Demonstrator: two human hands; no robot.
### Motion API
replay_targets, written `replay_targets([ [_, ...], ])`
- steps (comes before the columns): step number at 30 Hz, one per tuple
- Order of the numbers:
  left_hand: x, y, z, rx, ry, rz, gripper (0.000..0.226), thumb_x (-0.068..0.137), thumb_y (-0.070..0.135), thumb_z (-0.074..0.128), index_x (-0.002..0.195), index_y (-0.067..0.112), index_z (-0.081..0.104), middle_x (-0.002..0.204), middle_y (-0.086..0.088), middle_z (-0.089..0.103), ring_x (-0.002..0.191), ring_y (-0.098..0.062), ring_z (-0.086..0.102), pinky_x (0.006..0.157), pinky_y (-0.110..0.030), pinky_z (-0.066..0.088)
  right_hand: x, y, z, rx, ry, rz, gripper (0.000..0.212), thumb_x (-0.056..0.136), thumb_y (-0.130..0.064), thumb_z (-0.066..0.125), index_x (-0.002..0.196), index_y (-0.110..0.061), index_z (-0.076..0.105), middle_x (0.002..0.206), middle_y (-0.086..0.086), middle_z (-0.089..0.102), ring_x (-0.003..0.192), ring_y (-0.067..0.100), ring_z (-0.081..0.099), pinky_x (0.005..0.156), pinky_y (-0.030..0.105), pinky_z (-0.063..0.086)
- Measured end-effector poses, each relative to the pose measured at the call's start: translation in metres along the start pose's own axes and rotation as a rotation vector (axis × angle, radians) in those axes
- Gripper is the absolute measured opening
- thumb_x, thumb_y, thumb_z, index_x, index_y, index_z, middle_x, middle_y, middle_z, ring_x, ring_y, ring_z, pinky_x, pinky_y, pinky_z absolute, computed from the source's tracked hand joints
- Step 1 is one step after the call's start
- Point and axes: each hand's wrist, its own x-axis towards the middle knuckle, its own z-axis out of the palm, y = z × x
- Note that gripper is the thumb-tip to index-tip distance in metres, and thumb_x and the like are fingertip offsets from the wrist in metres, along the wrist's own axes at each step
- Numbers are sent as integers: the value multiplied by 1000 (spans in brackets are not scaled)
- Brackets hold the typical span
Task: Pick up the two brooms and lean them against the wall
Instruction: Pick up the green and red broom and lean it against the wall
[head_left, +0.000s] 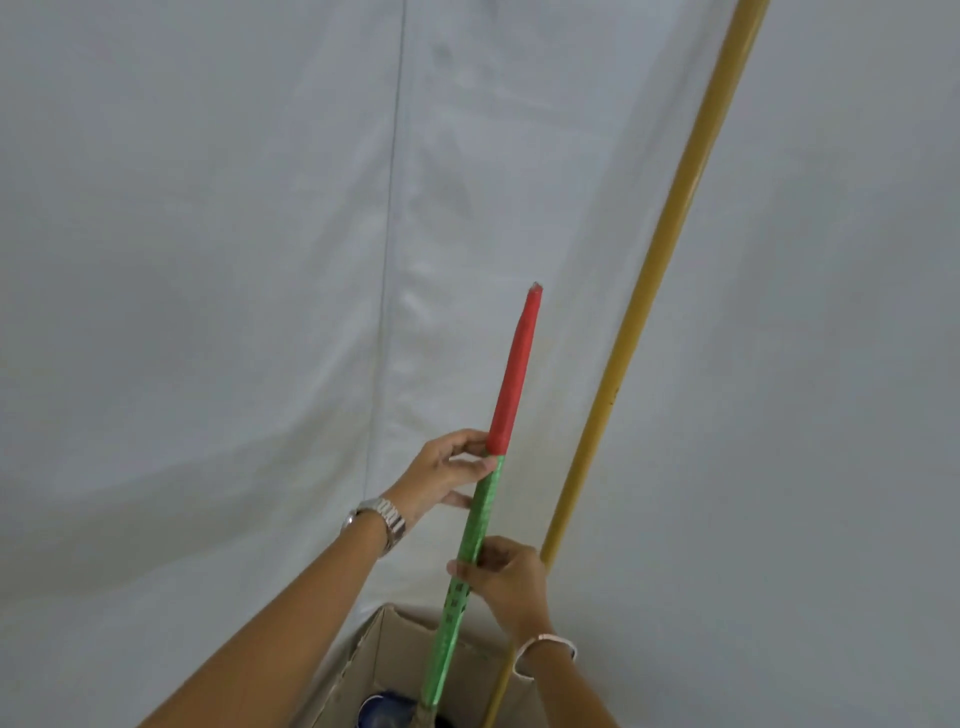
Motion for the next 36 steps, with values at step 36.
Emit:
replay_targets([
  [36, 78, -180, -80, 76, 602, 47, 25, 65, 18, 81, 80, 30, 65, 86, 2, 72, 83, -17, 68, 76, -50, 57, 153, 133, 121, -127, -65, -49, 26, 72, 2, 70, 97, -5, 73, 88, 10, 74, 81, 18, 67, 88, 34, 53],
])
